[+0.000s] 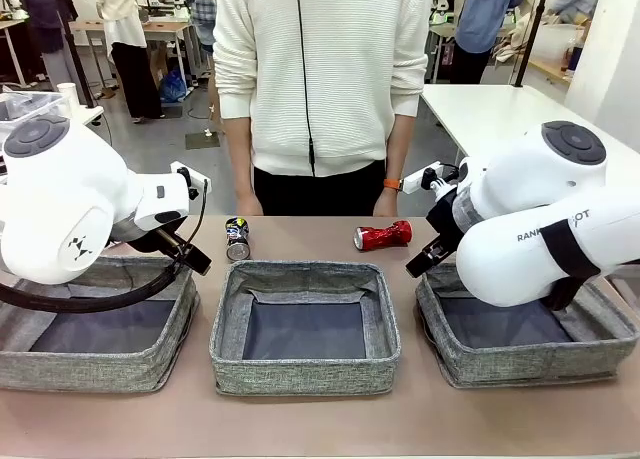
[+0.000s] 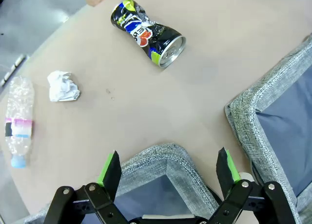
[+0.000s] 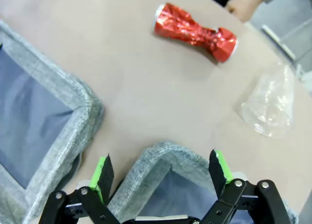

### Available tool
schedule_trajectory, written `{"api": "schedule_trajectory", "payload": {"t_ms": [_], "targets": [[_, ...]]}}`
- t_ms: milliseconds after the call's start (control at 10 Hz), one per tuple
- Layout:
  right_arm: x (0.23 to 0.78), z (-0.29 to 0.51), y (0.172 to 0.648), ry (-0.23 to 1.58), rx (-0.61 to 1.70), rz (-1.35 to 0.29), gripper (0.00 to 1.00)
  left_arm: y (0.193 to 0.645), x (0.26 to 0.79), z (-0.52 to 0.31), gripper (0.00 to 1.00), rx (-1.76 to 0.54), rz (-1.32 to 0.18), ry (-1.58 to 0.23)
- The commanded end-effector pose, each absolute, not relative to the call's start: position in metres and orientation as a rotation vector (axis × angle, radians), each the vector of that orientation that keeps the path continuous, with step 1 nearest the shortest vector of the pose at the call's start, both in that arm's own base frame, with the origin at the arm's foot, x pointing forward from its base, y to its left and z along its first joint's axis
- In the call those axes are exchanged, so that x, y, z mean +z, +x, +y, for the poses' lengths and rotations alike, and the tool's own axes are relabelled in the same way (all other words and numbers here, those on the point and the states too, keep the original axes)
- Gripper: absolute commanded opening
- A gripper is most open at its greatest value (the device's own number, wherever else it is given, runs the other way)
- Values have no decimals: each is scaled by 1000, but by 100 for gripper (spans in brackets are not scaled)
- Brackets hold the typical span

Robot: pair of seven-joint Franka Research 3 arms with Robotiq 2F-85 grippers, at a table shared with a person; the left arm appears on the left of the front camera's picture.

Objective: Sort the waste into the appropriate baskets.
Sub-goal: Pick up the waste item pointed out by the person.

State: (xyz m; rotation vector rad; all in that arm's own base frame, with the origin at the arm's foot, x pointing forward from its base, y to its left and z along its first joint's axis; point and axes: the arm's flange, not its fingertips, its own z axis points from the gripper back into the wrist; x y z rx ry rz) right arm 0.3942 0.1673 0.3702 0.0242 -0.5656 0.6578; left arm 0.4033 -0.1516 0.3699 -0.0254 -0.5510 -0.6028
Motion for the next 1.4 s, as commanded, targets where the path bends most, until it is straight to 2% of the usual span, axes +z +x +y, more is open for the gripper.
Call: {"api": "schedule_trajectory", "payload": {"t_ms": [0, 1300], "targets": [[370, 167, 394, 25, 657, -566, 100, 403, 370, -152, 100, -603, -551, -25], [370, 167, 394, 24, 658, -566, 100, 403, 370, -152, 100, -603, -551, -25]]}}
